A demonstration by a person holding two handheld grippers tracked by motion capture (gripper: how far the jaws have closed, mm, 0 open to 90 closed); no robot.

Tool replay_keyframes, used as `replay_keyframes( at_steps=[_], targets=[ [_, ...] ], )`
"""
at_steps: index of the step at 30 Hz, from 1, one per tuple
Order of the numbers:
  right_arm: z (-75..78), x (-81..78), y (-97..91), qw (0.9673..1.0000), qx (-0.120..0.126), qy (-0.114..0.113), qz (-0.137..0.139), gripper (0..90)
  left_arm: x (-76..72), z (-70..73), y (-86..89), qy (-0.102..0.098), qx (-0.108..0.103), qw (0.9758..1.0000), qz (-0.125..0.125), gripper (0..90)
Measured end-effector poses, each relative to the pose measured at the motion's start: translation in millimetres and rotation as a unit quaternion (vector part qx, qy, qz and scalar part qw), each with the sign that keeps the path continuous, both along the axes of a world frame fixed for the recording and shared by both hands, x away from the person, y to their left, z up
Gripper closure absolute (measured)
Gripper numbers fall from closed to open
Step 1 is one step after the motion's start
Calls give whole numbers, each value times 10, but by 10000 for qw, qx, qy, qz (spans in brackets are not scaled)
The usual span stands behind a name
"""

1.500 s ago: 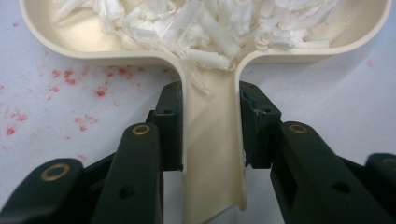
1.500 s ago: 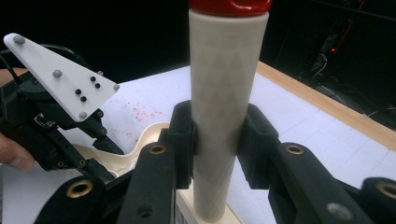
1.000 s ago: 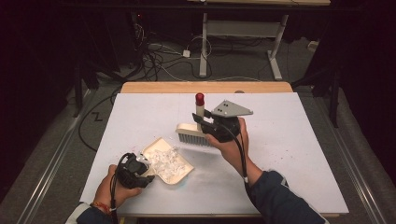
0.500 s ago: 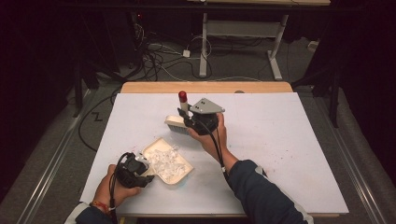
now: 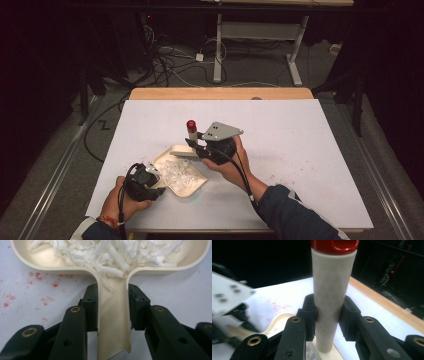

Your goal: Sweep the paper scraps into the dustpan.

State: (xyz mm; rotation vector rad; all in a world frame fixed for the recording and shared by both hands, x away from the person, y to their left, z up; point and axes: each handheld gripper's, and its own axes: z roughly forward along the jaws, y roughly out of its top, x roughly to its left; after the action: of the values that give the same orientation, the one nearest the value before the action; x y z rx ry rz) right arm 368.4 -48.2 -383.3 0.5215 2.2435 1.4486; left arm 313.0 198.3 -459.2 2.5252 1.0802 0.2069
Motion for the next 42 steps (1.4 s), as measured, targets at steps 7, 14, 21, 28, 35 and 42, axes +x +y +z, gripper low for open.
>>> replay_keyframes(
  at_steps=[7,14,21,28,35,42],
  targets=[
    [99,-158,-141,9996,260,18,48,704,-6,4,-19,-14,41,10000,30,634],
    [173,-148,-363,9983,567,48,-125,703,1,3,-20,-20,52,10000,11,634],
    [241,-115,-595,9963,767,144,-361,703,5,2,-25,-35,49,10000,22,634],
    [157,-52,-583,9970,397,-21,-670,703,7,2,-32,-32,47,10000,44,634],
    [-41,-39,-456,9981,196,-77,-573,703,11,1,-29,-34,41,10000,25,634],
    [2,-198,-452,9989,318,223,-251,703,10,1,-31,-41,44,10000,32,634]
  ],
)
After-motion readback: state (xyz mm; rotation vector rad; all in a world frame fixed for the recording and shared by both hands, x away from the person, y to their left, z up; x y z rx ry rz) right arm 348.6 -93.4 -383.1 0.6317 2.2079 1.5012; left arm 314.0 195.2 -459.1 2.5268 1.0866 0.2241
